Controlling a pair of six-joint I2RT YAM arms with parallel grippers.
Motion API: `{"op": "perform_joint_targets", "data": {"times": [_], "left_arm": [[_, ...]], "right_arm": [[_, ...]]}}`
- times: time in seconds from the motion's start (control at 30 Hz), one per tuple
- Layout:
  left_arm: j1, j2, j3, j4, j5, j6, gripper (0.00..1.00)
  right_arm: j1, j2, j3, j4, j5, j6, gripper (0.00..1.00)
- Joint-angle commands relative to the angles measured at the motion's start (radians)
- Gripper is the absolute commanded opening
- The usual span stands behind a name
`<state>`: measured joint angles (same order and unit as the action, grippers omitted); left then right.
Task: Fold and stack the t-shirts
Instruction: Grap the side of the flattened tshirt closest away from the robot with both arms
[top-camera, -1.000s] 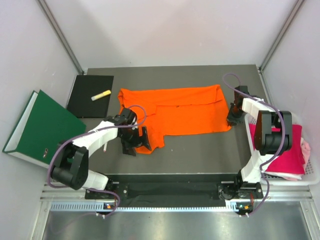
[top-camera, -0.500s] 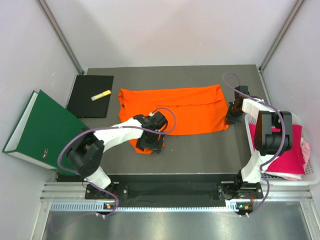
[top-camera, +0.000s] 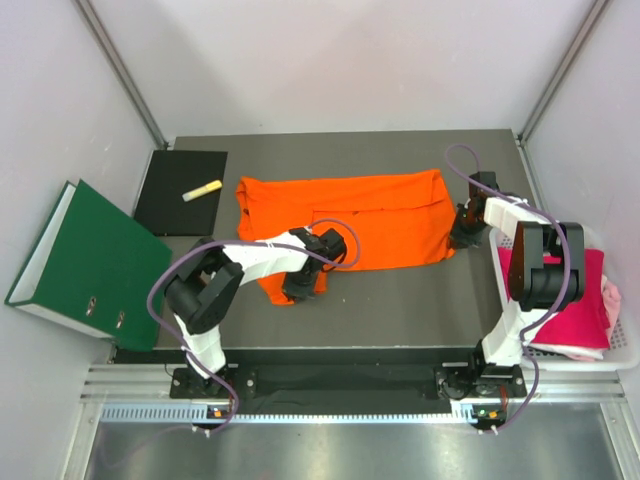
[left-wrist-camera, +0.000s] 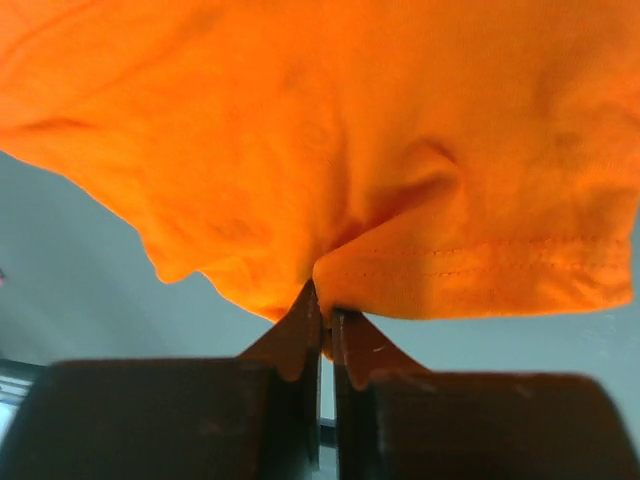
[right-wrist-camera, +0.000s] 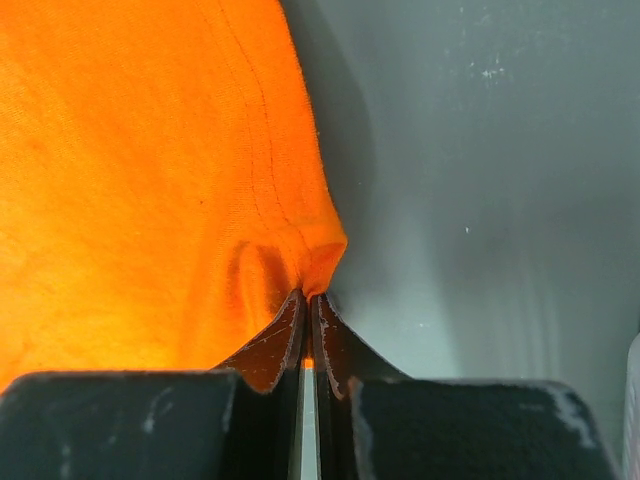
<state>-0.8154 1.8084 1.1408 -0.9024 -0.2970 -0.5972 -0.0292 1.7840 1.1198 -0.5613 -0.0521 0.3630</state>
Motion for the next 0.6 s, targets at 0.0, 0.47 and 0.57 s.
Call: {"op": "perform_joint_targets", "data": {"times": [0.0,0.47,0.57], "left_arm": [[-0.002,-0.003,0.028,-0.084,-0.091,-0.032,0.00],[0.019,-0.057,0.206,-0.339,-0.300,-0.092,0.00],[0.041,-0.026,0.261,-0.352,-0.321,-0.081,0.00]], "right_arm": [[0.005,0.014,-0.008,0.009,-0.015,0.001,0.00],[0.005,-0.052,0.067,-0.037,-0.086,-0.022,0.00],[0.002,-0.052,0.112,-0.051,-0.097,-0.022,0.00]]}}
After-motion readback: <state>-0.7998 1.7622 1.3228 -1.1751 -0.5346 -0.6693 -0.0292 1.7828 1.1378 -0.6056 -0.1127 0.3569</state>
